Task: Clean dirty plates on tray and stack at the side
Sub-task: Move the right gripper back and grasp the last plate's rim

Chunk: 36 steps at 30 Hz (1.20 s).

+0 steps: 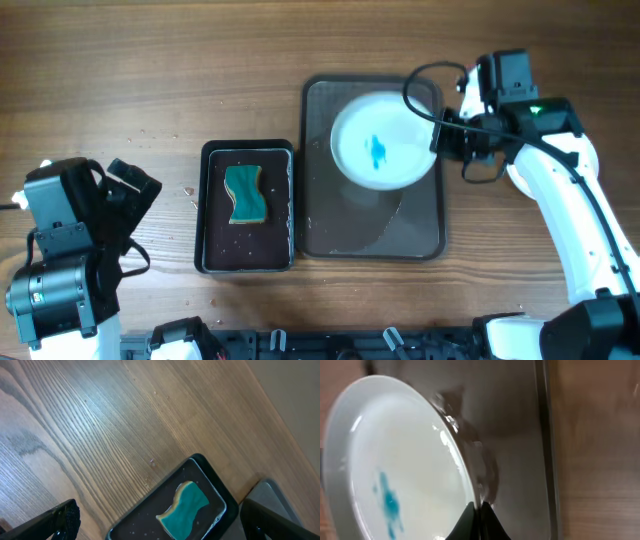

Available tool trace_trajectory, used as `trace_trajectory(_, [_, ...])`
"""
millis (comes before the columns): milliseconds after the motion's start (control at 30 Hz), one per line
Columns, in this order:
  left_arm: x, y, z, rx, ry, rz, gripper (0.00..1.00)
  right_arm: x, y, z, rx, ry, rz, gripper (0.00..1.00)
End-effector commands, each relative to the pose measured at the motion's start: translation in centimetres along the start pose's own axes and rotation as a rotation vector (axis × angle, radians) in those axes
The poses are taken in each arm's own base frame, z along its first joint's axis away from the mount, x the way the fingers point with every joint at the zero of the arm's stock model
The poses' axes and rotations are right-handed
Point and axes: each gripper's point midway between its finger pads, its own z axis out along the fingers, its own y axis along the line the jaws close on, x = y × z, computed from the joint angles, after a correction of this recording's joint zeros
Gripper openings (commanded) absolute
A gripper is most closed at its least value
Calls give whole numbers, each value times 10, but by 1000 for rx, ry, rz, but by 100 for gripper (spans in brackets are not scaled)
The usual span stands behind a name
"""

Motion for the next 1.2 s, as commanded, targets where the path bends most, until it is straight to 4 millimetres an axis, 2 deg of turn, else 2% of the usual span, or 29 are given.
trace_trajectory(0, [-5,-2,-5,12,-14,-27,100,53,-19,48,47,155,180,4])
trace_trajectory(133, [-5,-2,-5,12,-14,-26,100,79,-19,90,-30,173,264,4])
trace_trajectory(200, [-5,-2,-5,14,-13,-27,100,77,-16,102,-80,137,278,4])
trace_trajectory(267, [-4,-3,-5,19,-7,-27,100,74,-15,106,-94,115,282,4])
trace_trajectory(333, [7,-12,-5,70,55,-25,100,70,-14,105,-102,98,279,25])
trace_trajectory(400, [16,-19,-7,113,104,-24,100,66,-13,101,-105,72,245,40])
trace_trajectory(433, [19,-23,-8,137,125,-24,100,64,-13,97,-103,54,220,43])
trace_trajectory(533, [32,-33,-8,189,196,25,99,55,-2,74,-138,-6,71,44])
trace_trajectory(633, [49,-48,-2,247,289,163,90,48,10,38,-166,-77,-112,41])
trace_trajectory(733, [71,-56,12,229,393,282,81,51,15,12,-174,-111,-203,40])
trace_trajectory(800, [85,-59,21,208,458,336,76,55,16,2,-177,-123,-228,39])
trace_trajectory(900, [111,-63,41,150,565,412,79,62,13,-3,-173,-115,-240,39])
trace_trajectory(933, [116,-64,46,132,587,429,96,63,13,-3,-170,-109,-238,39])
trace_trajectory(967, [122,-63,54,103,608,453,100,65,12,-2,-168,-103,-236,39])
trace_trajectory(1100, [146,-62,80,-2,693,496,100,68,10,-1,-161,-87,-230,39])
trace_trajectory(1167, [159,-63,101,-53,723,520,99,68,10,-1,-162,-87,-230,39])
